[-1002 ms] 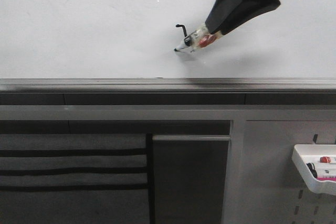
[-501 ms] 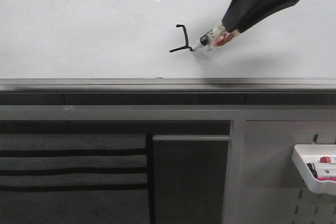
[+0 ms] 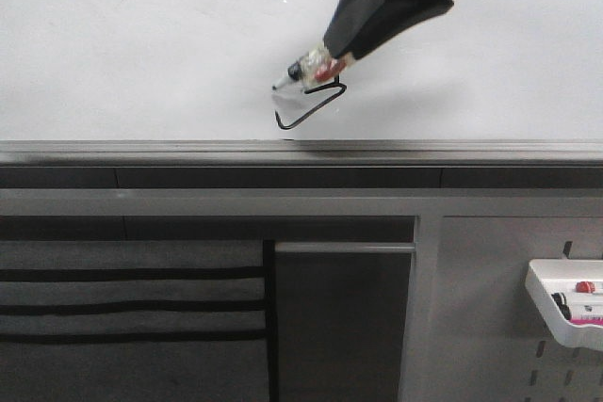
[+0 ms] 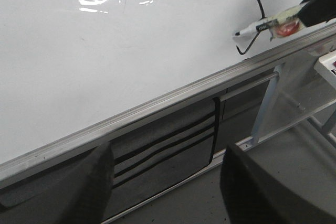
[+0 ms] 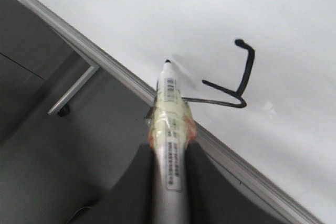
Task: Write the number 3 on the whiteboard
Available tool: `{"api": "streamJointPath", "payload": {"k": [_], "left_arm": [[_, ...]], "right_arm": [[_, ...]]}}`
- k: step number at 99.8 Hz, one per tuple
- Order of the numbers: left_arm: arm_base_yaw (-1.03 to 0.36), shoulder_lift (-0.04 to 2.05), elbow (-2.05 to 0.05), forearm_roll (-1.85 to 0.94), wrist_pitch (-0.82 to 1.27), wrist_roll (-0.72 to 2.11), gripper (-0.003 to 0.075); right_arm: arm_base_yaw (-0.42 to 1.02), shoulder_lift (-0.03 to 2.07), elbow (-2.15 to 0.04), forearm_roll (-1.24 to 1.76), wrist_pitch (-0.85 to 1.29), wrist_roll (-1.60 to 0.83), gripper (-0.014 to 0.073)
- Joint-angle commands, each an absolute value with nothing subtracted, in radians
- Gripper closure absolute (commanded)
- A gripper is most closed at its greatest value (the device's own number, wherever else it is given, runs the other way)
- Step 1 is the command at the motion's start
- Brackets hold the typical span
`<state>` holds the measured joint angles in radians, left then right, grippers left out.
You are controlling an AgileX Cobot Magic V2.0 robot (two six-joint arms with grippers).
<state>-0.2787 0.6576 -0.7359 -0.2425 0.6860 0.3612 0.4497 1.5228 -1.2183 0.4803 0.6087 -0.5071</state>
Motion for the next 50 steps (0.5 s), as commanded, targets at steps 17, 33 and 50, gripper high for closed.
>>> {"api": "streamJointPath", "payload": {"k": [17,33,50], "left_arm": [[-0.277,0.658,-0.762,-0.264,0.619,0.351,0.0309],[-0.277,0.658,-0.762,-0.264,0.619,0.351,0.0309],[-0.277,0.658,-0.762,-0.264,0.619,0.351,0.0309]], "right_arm": [[0.481,1.171,-1.088,0.503,0.544,-0.663,0.0641],[0.481,0.971,-0.930,0.484,0.530,-0.679,0.0641],[0.481,0.835,-0.825,0.443,0.563,-0.679,0.0641]]}}
